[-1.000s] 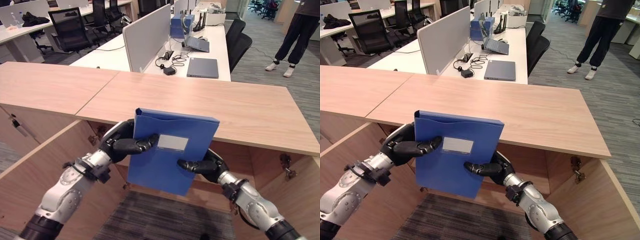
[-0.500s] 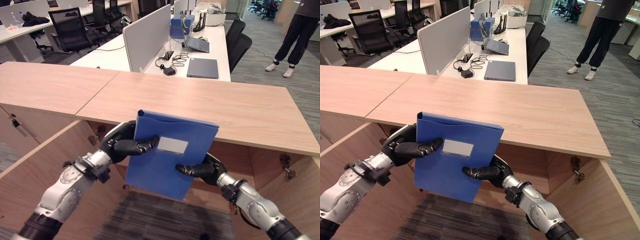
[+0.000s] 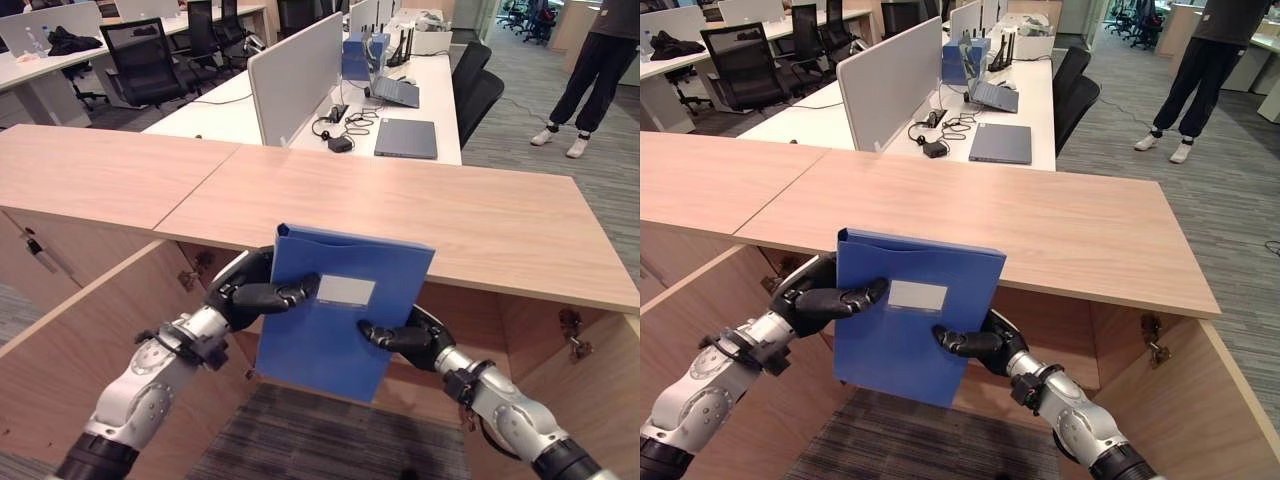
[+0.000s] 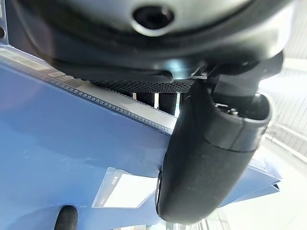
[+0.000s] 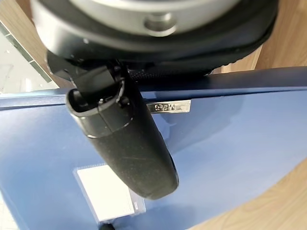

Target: Put the empty folder in the office cabinet

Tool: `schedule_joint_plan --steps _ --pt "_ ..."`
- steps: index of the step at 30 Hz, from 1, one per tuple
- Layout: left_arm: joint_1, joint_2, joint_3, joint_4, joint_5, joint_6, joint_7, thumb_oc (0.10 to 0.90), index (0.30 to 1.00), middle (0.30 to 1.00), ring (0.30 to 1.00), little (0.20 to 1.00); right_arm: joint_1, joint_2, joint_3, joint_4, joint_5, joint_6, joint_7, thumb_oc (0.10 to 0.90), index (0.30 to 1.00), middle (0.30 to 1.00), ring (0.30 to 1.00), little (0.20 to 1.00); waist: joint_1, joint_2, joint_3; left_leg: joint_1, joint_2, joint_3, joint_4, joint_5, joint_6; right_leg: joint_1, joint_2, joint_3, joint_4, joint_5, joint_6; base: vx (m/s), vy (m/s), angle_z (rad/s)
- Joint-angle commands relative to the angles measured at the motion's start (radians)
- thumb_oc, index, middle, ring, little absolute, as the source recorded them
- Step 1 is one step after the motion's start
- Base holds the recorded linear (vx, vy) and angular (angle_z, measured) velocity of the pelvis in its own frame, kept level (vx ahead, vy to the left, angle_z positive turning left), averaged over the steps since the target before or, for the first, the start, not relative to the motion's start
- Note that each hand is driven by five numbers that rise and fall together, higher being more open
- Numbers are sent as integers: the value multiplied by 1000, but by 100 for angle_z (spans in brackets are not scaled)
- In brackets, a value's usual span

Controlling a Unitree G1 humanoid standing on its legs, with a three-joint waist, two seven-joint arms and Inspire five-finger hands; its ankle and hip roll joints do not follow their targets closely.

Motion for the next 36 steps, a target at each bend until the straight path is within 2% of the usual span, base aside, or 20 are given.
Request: schedule_joint_plan --steps 1,9,11,13,14,18,20,21,22,23,26,36 --pt "-196 -230 -203 -228 -137 -77 -126 400 300 300 300 300 -303 327 152 -294 110 -90 182 400 300 300 300 300 -26 -5 3 23 17 -10 -2 -56 -19 119 -56 -4 37 -186 81 6 10 3" --pt "-177 -217 -182 -232 -131 -78 -136 400 300 300 300 300 -284 272 158 -288 76 -62 199 400 300 300 300 300 -27 -7 4 25 15 -13 -2 -57 -18 119 -54 -5 42 -189 79 1 1 0" --pt "-167 -215 -171 -232 -123 -82 -139 433 349 349 349 349 -268 248 159 -284 63 -44 211 400 300 300 300 300 -26 -10 4 25 15 -16 -2 -58 -18 119 -54 -6 42 -190 79 0 0 0" --pt "-160 -216 -165 -234 -118 -87 -137 571 556 556 556 556 -260 236 158 -281 59 -39 215 400 300 300 300 300 -26 -11 4 24 15 -16 -2 -58 -18 120 -54 -6 42 -189 80 0 0 0" --pt "-143 -215 -150 -234 -109 -96 -131 800 900 900 900 900 -248 208 157 -273 35 -29 226 400 300 300 300 300 -24 -13 6 23 16 -18 -2 -57 -19 119 -54 -9 43 -190 80 0 0 0" --pt "-107 -207 -103 -232 -40 -128 -107 800 900 900 900 900 -224 141 138 -258 -30 -9 243 400 300 300 300 300 -21 -16 7 19 17 -23 -2 -57 -20 120 -54 -14 47 -194 80 4 -1 4" --pt "-85 -198 -50 -214 46 -163 -102 800 900 900 900 900 -218 79 100 -243 -143 -26 242 400 300 300 300 300 -16 -20 7 18 16 -25 -2 -57 -20 119 -55 -17 49 -196 81 9 -2 14" --pt "-84 -199 -50 -215 48 -163 -102 800 900 900 900 900 -216 79 100 -243 -144 -26 242 400 300 300 300 300 -16 -19 7 18 17 -25 -2 -57 -20 120 -55 -17 49 -197 81 20 -11 9" --pt "-46 -212 -3 -182 131 -184 -97 800 900 900 900 900 -198 37 38 -231 -256 -43 235 400 300 300 300 300 -11 -21 6 17 16 -29 -2 -58 -20 120 -56 -22 50 -198 82 26 -11 5" --pt "-33 -208 14 -160 178 -196 -97 800 900 900 900 900 -187 26 3 -220 -300 -51 219 400 300 300 300 300 -9 -21 5 16 16 -30 -2 -58 -19 121 -56 -24 50 -198 82 37 -13 3" --pt "36 -211 74 -86 266 -207 -105 800 900 900 900 900 -135 14 -90 -192 -422 -73 199 400 300 300 300 300 -1 -22 1 15 15 -34 -2 -62 -19 127 -57 -31 48 -200 83 40 -5 4" --pt "244 -209 186 148 304 -174 -215 800 900 900 900 900 27 9 -238 -80 -572 -101 195 400 300 300 300 300 15 -14 1 2 13 -48 -2 -58 -18 129 -60 -50 49 -200 85 14 8 6"
